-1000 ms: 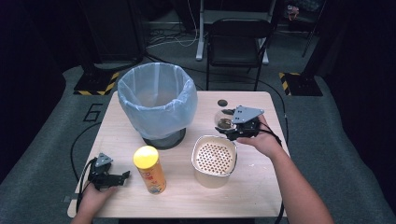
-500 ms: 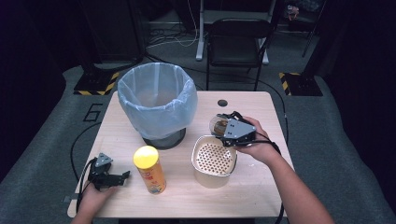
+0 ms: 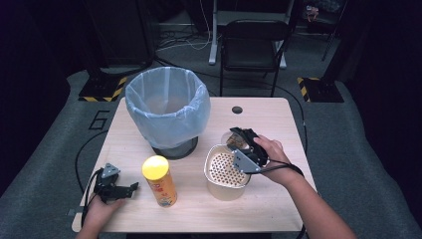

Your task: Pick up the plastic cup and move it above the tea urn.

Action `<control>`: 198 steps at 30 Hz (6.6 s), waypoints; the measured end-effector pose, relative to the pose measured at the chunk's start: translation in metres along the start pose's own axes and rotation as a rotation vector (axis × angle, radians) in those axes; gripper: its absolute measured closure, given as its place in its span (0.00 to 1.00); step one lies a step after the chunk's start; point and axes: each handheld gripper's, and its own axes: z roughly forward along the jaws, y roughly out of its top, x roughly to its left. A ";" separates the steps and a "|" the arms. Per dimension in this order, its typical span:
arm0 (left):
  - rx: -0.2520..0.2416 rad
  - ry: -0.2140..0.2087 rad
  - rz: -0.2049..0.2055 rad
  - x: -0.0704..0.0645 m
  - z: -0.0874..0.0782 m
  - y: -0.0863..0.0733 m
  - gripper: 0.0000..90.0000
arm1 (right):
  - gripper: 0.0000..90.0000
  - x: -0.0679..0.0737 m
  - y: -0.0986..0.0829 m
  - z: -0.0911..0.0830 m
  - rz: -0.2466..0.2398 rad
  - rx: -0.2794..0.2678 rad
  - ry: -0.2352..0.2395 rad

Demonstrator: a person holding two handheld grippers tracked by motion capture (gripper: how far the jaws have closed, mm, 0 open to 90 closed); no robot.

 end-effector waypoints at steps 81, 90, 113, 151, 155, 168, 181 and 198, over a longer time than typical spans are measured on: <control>0.000 0.000 0.000 0.000 0.000 0.000 0.02 | 0.44 0.024 0.028 -0.012 -0.858 0.089 -0.091; 0.000 0.000 0.000 0.000 0.000 0.000 0.02 | 0.44 0.007 0.035 -0.010 -0.902 0.128 0.025; 0.000 0.000 0.000 0.000 0.000 0.000 0.02 | 0.44 -0.031 0.013 -0.026 0.541 -0.214 -0.021; 0.000 0.000 0.000 0.000 0.000 0.000 0.02 | 0.42 -0.119 0.041 -0.012 1.187 -0.397 0.135; 0.000 0.000 0.000 0.000 0.000 0.000 0.02 | 0.42 -0.131 0.055 0.000 1.170 -0.397 0.140; -0.003 0.000 -0.005 0.000 0.000 0.000 0.02 | 0.42 -0.162 0.084 0.052 1.161 -0.372 0.124; 0.006 -0.004 0.001 0.000 -0.001 0.000 0.02 | 0.40 -0.157 0.102 0.116 1.151 -0.251 0.119; 0.006 -0.004 0.001 0.000 -0.001 0.000 0.02 | 0.10 -0.145 0.111 0.140 1.179 -0.186 0.192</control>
